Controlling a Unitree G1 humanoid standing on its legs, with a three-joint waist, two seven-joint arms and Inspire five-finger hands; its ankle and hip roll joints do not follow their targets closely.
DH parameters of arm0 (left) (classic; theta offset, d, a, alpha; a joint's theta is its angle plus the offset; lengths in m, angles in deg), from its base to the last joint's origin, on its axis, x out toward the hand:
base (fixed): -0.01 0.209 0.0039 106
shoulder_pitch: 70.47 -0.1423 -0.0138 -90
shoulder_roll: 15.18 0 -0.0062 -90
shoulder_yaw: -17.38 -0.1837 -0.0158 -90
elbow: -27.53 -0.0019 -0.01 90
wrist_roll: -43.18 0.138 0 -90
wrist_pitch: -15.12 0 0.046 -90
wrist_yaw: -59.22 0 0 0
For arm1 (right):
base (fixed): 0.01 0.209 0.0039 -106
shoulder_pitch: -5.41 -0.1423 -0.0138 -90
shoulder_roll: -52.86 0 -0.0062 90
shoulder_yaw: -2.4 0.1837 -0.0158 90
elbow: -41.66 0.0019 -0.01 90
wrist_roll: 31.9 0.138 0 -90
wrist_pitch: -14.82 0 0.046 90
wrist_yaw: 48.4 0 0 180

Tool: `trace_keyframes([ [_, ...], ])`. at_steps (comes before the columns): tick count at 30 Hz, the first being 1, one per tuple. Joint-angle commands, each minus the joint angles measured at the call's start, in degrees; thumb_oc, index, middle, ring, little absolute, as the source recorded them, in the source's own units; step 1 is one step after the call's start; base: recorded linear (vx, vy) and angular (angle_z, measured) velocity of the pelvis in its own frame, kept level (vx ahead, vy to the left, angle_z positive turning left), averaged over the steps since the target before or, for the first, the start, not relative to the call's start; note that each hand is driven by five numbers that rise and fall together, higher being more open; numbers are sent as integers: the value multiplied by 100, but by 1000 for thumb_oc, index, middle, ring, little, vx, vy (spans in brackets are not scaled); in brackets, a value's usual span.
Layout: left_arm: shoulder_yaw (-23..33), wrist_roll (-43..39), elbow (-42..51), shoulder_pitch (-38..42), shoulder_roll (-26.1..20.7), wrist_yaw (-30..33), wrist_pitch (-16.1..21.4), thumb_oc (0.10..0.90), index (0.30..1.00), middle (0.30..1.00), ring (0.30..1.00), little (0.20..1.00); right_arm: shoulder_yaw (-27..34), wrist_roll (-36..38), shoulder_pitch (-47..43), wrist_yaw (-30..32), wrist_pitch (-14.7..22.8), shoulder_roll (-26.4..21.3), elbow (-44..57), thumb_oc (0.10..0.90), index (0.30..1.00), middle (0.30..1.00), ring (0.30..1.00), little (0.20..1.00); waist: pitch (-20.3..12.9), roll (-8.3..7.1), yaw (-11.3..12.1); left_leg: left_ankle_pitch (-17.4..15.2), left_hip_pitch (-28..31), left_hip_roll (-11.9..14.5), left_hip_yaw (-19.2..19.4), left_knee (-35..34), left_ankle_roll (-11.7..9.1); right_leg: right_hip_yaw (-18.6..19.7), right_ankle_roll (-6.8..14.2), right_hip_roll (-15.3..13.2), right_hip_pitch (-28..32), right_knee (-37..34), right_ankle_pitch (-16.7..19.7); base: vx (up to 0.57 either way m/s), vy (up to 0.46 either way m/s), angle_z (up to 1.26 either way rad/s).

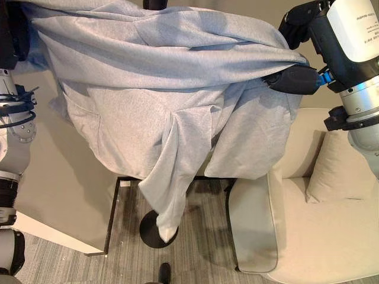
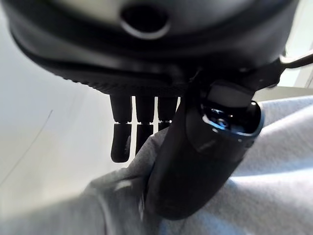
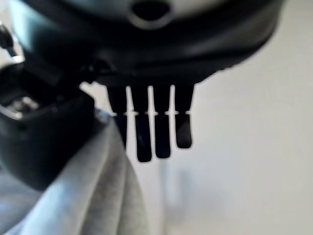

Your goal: Hang the clothes on the sofa on the clothes rack.

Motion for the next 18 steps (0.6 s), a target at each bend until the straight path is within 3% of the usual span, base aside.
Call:
trace_keyframes([
  [1, 340, -311, -749, 282, -482, -16, -458, 400, 300, 300, 300, 300, 216, 779, -412, 336, -566, -304, -853, 400, 300, 300, 300, 300, -1263, 256, 12, -616, 126, 542, 266, 11, -438, -85, 68, 194, -307, 599, -171, 52, 49, -2],
  [4, -24, -398, -1173, 269, -393, -245, -387, 400, 300, 300, 300, 300, -252, 1000, -620, 48, -605, -306, -1326, 400, 300, 300, 300, 300, -1225, 234, 30, -642, 117, 527, 246, 8, -414, -98, 83, 162, -344, 651, -106, 29, 26, 0],
  [7, 94, -343, -1039, -35, -166, -353, -383, 400, 300, 300, 300, 300, -300, 1021, -517, -57, -644, -184, -1473, 400, 300, 300, 300, 300, -1204, 215, 54, -667, 107, 501, 236, 27, -391, -113, 94, 144, -343, 659, -89, 25, 19, 1],
  [16, 349, -224, -825, -1297, 943, -561, -291, 400, 300, 300, 300, 300, 2, 1328, 415, -365, -659, 844, -1564, 400, 300, 300, 300, 300, -1070, 156, 165, -706, 23, 434, 186, 52, -323, -159, 88, 99, -421, 695, -40, 11, 3, 1],
  [18, 439, -229, -760, -1734, 1400, -598, -245, 400, 300, 300, 300, 300, 236, 1472, 836, -423, -604, 1306, -1353, 400, 300, 300, 300, 300, -1021, 148, 197, -704, 0, 424, 174, 35, -302, -165, 75, 88, -449, 692, -29, 17, 2, 0],
])
